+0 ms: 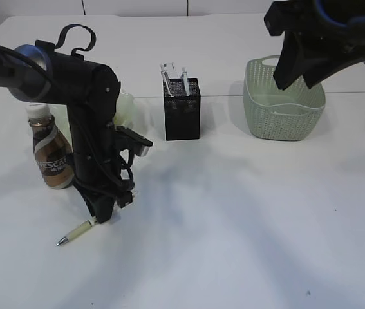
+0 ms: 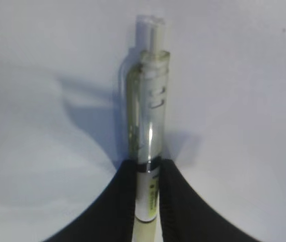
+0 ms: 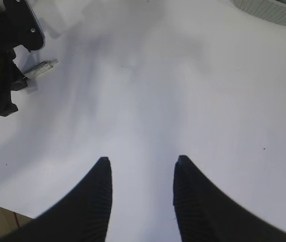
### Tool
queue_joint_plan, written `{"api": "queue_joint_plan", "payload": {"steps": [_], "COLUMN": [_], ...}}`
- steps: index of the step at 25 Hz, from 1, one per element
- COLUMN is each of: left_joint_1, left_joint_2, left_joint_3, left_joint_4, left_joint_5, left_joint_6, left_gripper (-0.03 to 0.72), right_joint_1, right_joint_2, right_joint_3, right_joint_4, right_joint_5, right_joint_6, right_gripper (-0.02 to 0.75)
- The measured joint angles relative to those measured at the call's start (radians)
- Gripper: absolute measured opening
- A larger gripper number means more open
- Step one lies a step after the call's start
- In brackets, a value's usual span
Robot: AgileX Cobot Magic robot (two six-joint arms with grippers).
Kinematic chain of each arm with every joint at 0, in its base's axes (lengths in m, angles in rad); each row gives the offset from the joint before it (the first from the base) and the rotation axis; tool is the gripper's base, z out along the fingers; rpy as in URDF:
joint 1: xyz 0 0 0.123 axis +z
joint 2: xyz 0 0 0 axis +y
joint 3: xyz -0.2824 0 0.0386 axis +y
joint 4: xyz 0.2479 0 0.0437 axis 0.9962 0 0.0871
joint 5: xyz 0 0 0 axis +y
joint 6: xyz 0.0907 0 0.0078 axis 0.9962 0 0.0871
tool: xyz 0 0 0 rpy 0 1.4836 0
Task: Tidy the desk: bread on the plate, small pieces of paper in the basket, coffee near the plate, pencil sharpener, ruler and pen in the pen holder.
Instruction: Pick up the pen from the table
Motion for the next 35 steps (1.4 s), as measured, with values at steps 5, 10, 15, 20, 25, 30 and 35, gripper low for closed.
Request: {"api": "queue_joint_plan", "payload": {"steps": [5,10,15,20,25,30,35], "left_joint_1": [0.0,0.0,0.0,0.0,0.0,0.0,0.0], "left_joint_2": [0.0,0.014,0.029,0.029,0.029,0.029,0.029], "left_joint_3": [-0.002,-0.035,-0.087,-0.119,-0.145,-0.175,-0.184], "left_joint_4": [-0.032,-0.052,-0.059,-0.066,-0.068,-0.07,-0.072], "left_joint_5": [-0.006,0.011,0.045,0.059,0.062,0.067,0.07], "left_joint_6": [0.0,0.001,0.001,-0.005,-0.018,-0.022,-0.026], "left_gripper": [0.079,0.079,0.079,0.079,0.079,0.079,0.079], "right_joint_1": [0.0,0.0,0.0,0.0,0.0,0.0,0.0], "right_joint_2": [0.0,0.0,0.0,0.0,0.0,-0.002,-0.002], "right_joint_3": [0.0,0.0,0.0,0.0,0.0,0.003,0.003], "right_joint_4": [0.0,0.0,0.0,-0.006,-0.06,-0.094,-0.101], "right_joint_5": [0.0,0.0,0.0,0.0,-0.009,-0.008,-0.003], "right_joint_6": [0.0,0.0,0.0,0.0,0.0,0.0,0.0], "right_gripper": [0.334,0.334,0.334,0.334,0.334,0.334,0.334]}}
